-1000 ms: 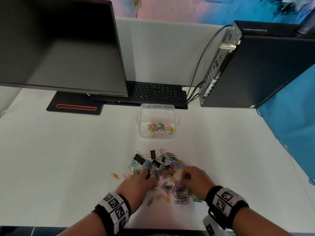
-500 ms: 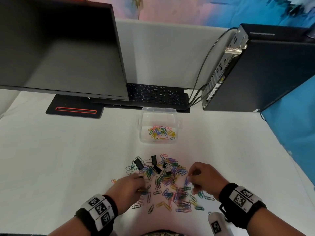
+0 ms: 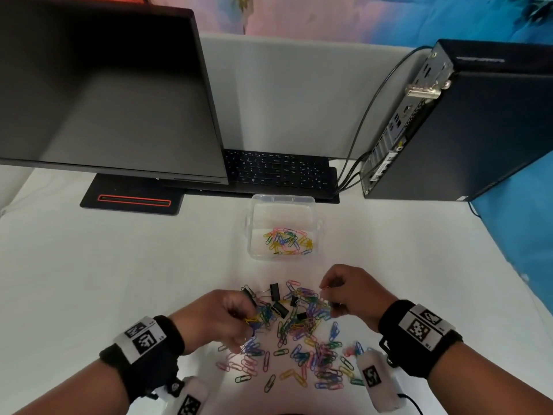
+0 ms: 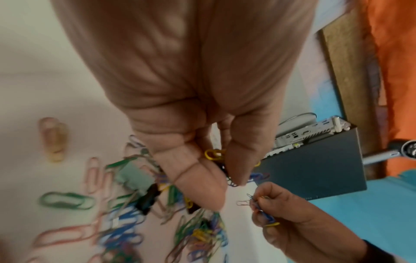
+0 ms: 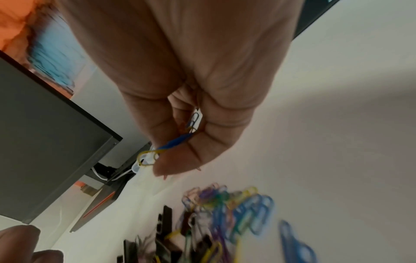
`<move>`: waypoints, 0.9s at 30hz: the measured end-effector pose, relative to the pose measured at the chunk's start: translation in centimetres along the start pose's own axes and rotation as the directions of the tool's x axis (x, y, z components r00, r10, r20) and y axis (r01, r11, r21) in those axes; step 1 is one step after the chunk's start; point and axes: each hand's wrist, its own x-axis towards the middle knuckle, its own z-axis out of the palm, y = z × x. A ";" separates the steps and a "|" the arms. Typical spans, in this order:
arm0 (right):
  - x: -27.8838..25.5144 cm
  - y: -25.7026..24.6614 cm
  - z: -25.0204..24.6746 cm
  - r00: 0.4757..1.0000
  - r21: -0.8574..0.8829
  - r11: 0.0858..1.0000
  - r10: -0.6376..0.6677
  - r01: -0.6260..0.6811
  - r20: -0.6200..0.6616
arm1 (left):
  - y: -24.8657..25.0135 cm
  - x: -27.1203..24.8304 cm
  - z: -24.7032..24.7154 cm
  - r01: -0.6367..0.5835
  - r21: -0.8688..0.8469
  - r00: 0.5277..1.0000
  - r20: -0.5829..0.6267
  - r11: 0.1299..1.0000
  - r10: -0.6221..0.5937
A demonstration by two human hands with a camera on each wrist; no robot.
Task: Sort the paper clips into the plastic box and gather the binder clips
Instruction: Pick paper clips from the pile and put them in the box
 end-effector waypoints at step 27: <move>2.6 -4.1 -2.2 0.927 -0.612 0.739 -0.374 0.281 -0.027 | 2.5 5.0 -6.1 -0.055 0.528 0.792 -0.494 0.848 0.359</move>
